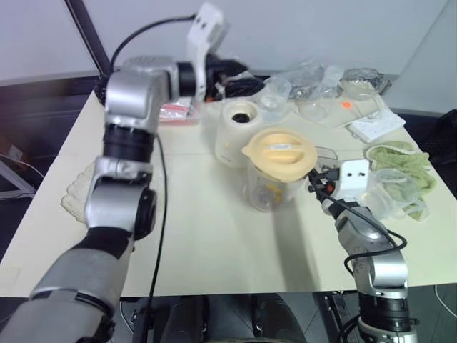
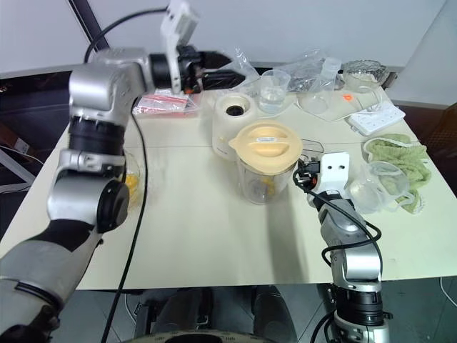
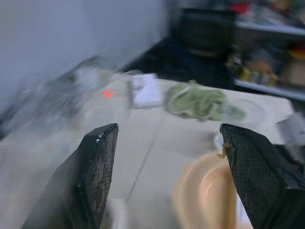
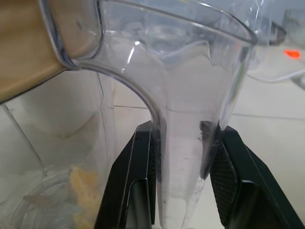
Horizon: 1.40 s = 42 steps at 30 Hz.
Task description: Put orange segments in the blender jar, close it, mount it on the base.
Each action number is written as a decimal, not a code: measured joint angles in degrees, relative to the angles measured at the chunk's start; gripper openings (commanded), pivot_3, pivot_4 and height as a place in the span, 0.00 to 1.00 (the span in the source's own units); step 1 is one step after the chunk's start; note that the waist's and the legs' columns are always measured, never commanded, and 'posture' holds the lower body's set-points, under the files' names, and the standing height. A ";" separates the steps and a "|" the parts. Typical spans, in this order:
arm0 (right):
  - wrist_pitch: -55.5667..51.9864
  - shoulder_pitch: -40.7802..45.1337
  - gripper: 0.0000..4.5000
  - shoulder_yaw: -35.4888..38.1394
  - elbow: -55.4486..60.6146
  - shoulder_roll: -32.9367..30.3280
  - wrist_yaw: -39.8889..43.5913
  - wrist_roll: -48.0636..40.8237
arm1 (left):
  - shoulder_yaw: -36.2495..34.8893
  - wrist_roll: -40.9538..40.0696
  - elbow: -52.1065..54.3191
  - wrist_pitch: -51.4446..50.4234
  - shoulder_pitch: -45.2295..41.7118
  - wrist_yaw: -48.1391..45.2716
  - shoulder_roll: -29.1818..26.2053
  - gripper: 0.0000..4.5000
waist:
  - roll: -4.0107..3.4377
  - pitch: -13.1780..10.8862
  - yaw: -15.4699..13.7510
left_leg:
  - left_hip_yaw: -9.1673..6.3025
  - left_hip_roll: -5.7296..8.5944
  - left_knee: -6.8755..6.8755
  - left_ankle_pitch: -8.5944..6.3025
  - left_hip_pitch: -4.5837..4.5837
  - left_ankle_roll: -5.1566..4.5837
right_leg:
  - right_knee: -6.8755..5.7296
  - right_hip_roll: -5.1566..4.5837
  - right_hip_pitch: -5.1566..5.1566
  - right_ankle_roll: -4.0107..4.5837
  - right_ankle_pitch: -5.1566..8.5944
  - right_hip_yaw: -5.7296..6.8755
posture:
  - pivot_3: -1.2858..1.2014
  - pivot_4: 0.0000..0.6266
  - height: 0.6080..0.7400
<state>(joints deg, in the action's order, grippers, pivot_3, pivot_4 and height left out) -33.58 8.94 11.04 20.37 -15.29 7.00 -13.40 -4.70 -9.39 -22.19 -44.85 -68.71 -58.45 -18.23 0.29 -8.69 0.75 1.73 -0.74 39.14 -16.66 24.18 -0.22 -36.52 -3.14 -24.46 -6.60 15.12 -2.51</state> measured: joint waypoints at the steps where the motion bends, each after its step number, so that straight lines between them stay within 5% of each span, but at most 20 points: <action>1: -1.27 0.98 0.21 1.03 0.00 -0.13 -0.13 -0.73 | -0.95 -1.08 3.54 -1.79 3.22 1.26 -0.69 0.79 | -0.05 -0.04 0.01 | 0.00 0.00 0.00 0.03 0.09 0.06 | -0.01 -0.03 -0.08 0.00 0.00 0.00 | 0.52 0.24 1.00; 7: -7.67 12.28 0.21 7.40 -0.02 -6.79 -0.57 -3.79 | -1.84 -4.93 23.80 -6.74 23.50 5.56 -6.77 0.79 | -0.19 -0.36 0.09 | 0.08 0.11 0.00 0.09 0.22 0.16 | -0.40 -0.25 -0.33 0.00 0.00 0.00 | 0.52 0.24 1.00; 14: -13.32 32.49 0.21 7.60 -7.37 -15.31 0.41 -3.84 | -1.83 -10.11 39.81 -10.94 34.52 11.79 -6.43 0.79 | -0.03 -0.70 0.08 | 0.02 0.13 0.01 0.35 0.10 0.32 | -0.56 -0.27 -0.33 0.10 -0.05 0.03 | 0.52 0.24 1.00; 32: 2.45 68.25 0.21 -1.78 -57.98 -8.26 6.82 0.31 | -5.69 -13.90 46.01 -10.50 39.85 25.14 -9.84 0.79 | -0.05 -0.73 0.50 | 0.21 0.12 -0.09 0.38 0.14 0.33 | -0.58 -0.31 -0.51 0.18 -0.11 0.00 | 0.52 0.24 1.00; 42: 13.37 73.27 0.21 -3.27 -78.02 -5.06 7.38 4.17 | -6.72 -15.36 46.00 -10.01 40.71 28.05 -11.00 0.79 | -0.08 -0.75 0.45 | 0.23 0.17 -0.14 0.51 0.21 0.57 | -0.56 -0.41 -0.55 0.18 -0.11 0.02 | 0.52 0.24 1.00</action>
<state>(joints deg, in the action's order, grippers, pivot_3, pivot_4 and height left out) -20.21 82.21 7.77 -57.65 -20.36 14.38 -9.23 -11.42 -24.76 23.82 -54.86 -28.00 -30.40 -29.23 0.21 -9.44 1.20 1.96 -0.58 39.00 -16.15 24.39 0.35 -37.08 -3.54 -25.01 -6.42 15.01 -2.50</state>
